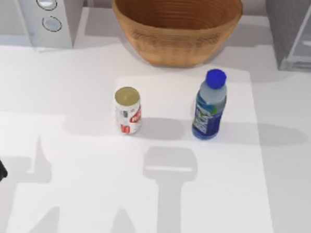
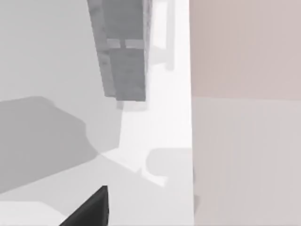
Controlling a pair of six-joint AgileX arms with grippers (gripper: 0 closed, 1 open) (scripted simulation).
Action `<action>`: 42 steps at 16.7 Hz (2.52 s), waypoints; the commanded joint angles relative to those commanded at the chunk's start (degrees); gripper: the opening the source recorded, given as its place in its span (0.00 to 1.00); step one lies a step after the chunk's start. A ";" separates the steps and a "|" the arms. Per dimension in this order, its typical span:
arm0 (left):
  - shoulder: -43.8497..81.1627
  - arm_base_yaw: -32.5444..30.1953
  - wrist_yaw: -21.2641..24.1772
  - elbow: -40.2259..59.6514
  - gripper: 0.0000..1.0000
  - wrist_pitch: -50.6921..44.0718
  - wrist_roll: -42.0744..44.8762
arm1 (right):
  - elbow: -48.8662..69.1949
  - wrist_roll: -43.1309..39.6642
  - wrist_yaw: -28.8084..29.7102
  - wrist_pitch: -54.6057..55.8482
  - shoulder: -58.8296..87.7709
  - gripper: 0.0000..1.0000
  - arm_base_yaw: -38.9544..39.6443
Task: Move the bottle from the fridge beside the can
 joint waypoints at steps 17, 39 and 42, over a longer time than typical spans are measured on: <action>0.00 0.00 0.00 0.00 1.00 0.00 0.00 | -1.31 68.04 8.33 55.72 0.93 1.00 40.58; 0.00 0.00 0.00 0.00 1.00 0.00 0.00 | -12.91 103.82 36.41 81.00 -6.34 1.00 84.60; 0.00 0.00 0.00 0.00 1.00 0.00 0.00 | -16.78 111.41 45.38 85.41 -9.32 1.00 95.58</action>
